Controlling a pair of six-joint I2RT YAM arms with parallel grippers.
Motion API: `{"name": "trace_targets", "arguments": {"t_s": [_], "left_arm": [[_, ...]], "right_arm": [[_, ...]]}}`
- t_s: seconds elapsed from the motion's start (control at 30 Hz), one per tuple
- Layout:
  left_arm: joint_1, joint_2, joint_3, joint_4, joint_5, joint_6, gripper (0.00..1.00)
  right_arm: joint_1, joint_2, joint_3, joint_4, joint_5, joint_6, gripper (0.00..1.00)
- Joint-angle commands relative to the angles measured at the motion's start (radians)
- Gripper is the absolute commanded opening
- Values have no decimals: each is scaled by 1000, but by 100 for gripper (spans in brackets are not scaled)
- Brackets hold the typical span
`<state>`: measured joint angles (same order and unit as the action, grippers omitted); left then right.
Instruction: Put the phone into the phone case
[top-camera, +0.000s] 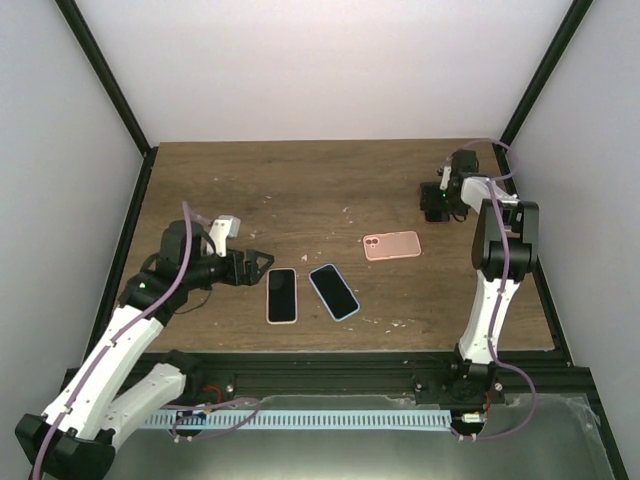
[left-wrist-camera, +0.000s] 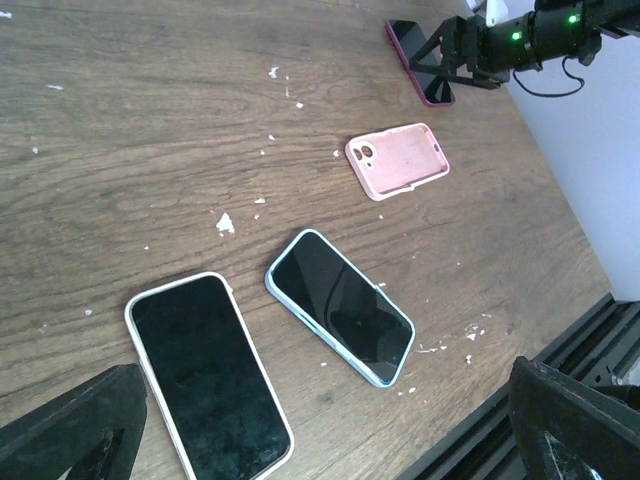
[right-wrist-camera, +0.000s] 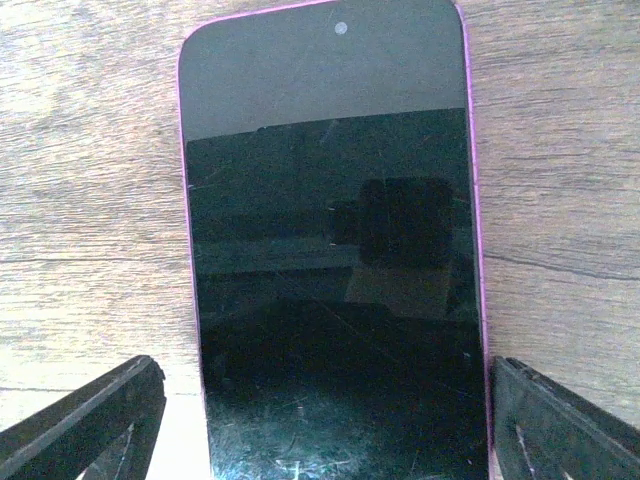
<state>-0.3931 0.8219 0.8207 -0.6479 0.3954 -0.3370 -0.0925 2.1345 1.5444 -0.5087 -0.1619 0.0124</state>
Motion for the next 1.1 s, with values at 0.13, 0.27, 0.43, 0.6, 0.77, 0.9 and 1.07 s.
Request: {"name": "trace_targets", "arguments": {"t_s": [0.13, 0.27, 0.43, 0.6, 0.77, 0.9, 1.07], "left_arm": [[3, -17, 17, -24, -62, -7, 100], [3, -28, 6, -13, -55, -9, 100], [3, -14, -6, 2, -68, -40, 88], [-1, 61, -8, 75, -38, -158, 74], [-51, 196, 35, 128, -84, -227, 66], [-69, 266, 50, 168, -75, -246, 63], [-80, 336, 29, 232, -26, -258, 62]], "right_arm": [[57, 26, 24, -9, 164, 33, 91], [57, 52, 48, -20, 159, 30, 91], [57, 47, 34, -22, 153, 40, 85], [60, 12, -14, -12, 137, 79, 77], [88, -41, -121, 0, 120, 115, 71], [124, -106, -234, 7, 105, 154, 70], [191, -165, -327, 10, 107, 194, 69]]}}
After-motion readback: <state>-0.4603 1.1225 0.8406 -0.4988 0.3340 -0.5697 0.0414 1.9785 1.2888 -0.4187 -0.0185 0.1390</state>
